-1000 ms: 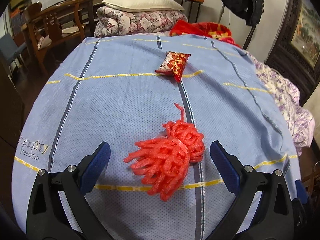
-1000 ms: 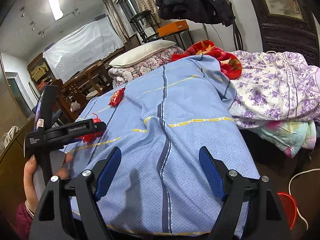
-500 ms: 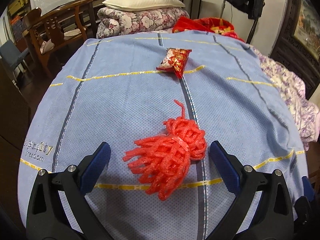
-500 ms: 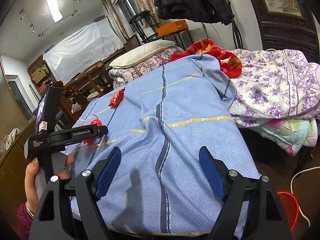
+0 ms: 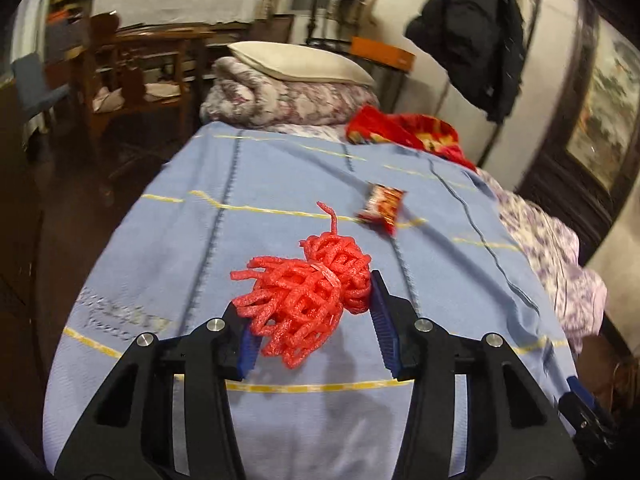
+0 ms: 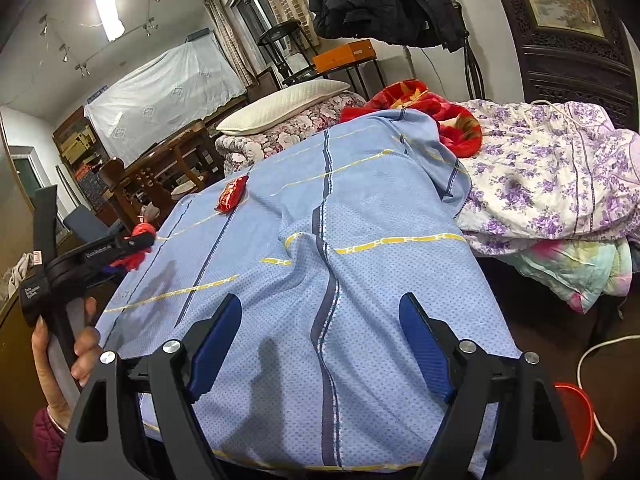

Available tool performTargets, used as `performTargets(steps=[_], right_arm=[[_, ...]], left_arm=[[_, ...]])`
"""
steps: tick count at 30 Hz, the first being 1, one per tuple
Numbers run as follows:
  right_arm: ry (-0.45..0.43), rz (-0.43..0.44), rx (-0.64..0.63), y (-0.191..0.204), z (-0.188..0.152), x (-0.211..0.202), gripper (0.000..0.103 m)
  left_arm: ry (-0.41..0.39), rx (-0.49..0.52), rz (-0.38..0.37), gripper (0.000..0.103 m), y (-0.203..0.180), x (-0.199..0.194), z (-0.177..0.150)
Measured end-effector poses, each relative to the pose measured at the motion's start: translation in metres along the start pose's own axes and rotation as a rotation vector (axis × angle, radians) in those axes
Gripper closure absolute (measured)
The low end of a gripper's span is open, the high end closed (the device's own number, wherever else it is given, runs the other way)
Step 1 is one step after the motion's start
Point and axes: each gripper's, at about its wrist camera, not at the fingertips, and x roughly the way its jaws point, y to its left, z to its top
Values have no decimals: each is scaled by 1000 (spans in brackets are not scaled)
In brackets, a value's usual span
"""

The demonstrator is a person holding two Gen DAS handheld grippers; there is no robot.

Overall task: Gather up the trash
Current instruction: 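Grasp the red snack packet with the right tool while the left tool holds the tassel, then carry the tassel over the red wastebasket and open the left tool while the right tool holds the packet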

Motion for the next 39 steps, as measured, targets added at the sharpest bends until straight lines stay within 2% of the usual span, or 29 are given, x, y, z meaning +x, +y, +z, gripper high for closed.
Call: performTargets(steps=[3,6,9,15,20,24,28,29,31,34,39], right_arm=[[-11,16,-32,10,10,1,23],[-24,44,-100,34,35,11,23],[33,122,-142,65,69,42,23],[92,127,-222,110,101,105,23],[181,110,-199,135,119,164,25],[239,95,-141,140,126,203,33],[281,67,-107,143,127,235,33],[272,60,-115,144,127,238,35],[259,17,-160,150,126,244,63],[231,31,-144,146,128,239,67],[192,74,-130,129,121,197,67]], left_arm=[[-8,-21,42,55,6,1,2],[-5,-48,50,55,14,3,3],[7,-75,59,55,24,3,2],[31,-124,45,55,35,7,4],[45,-146,15,55,42,9,5],[56,-171,-4,55,48,12,6],[52,-163,3,55,47,12,7],[49,-156,8,55,46,12,7],[39,-137,19,55,42,11,8],[27,-120,26,55,38,10,7],[5,-95,46,55,31,6,3]])
